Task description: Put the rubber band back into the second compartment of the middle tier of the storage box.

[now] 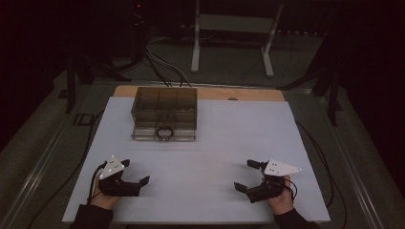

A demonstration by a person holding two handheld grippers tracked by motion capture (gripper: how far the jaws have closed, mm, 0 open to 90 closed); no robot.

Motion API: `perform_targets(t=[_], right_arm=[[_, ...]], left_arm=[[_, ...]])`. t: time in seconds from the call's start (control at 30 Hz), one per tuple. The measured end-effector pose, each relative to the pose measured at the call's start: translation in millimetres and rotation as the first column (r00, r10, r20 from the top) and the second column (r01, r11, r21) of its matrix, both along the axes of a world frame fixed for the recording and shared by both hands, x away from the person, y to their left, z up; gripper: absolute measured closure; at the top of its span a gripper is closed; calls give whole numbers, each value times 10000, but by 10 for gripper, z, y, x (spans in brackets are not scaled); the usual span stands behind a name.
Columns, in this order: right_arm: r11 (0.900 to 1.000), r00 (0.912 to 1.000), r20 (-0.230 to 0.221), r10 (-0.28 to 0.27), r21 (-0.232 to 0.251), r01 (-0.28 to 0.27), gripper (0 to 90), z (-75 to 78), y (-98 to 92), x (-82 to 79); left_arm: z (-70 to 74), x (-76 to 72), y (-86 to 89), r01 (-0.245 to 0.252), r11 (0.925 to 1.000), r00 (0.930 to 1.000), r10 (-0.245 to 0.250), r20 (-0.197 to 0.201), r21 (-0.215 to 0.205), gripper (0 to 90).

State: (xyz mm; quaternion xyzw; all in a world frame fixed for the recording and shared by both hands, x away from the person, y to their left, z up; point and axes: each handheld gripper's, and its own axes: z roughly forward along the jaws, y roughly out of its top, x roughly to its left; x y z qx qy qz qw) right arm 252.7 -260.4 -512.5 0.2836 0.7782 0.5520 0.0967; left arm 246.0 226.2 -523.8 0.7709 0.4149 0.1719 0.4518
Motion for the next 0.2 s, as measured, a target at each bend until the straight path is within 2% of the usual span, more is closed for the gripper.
perform_targets(t=[0.2], right_arm=[[10000,10000,27,18,-11,-18,0,2,1,-1]], left_arm=[[-12,0,-14,-39,9999,10000,38,28,116,4]])
